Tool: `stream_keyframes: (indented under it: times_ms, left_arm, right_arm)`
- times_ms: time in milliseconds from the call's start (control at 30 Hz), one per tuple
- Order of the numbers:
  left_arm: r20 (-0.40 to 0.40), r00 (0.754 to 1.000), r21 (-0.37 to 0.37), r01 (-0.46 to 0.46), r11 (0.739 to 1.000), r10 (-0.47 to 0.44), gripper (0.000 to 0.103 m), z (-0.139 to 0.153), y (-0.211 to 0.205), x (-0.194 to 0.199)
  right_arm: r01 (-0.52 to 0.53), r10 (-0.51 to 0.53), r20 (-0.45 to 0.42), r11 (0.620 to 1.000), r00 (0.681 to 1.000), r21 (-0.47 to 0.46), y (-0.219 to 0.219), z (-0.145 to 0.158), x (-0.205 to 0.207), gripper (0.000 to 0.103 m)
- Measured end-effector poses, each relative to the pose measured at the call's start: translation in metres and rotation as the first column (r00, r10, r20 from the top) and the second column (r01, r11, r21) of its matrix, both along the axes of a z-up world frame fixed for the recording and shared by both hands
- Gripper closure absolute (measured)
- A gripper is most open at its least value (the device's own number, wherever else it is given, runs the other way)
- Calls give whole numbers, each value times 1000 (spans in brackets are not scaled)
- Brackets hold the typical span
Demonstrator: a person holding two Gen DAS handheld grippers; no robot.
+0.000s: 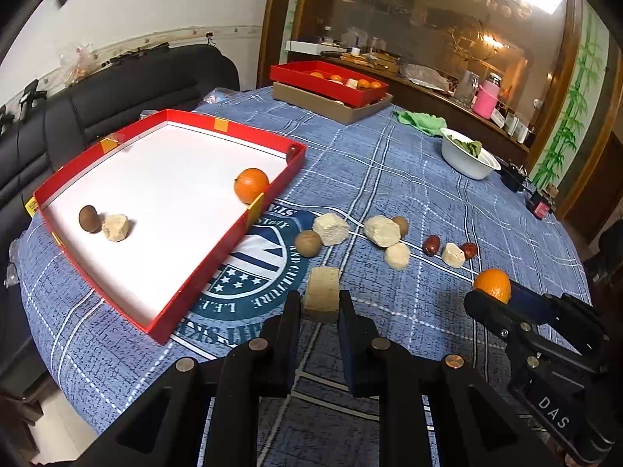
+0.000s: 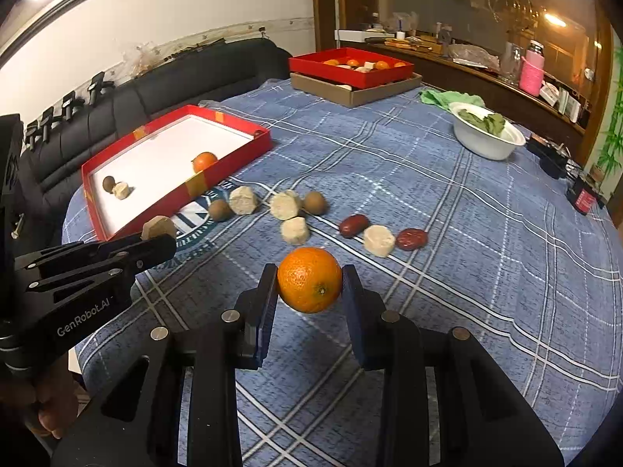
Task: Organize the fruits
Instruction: 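Carry the orange and beige cube into the red tray and open both grippers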
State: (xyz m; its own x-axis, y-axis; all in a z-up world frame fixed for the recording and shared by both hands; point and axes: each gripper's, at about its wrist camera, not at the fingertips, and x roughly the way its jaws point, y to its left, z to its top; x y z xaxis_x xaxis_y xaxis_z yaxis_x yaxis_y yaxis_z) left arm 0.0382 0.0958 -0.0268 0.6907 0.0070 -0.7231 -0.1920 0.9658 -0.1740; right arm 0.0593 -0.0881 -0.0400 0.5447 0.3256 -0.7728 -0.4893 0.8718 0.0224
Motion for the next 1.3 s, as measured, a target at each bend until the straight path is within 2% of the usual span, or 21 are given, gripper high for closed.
stream_keyframes:
  times_ms: [667,1300]
  left_arm:
    - [0,996,-37,-85,996,85,86,-4,39,-5]
    - [1,995,-45,-100,994,100,86,-5,48,-10]
  right_arm:
    - [-77,77,-14,997,997,-16,44,-6,-4,71]
    - [-115,115,-20,993,993,-5,64,-7,-9,71]
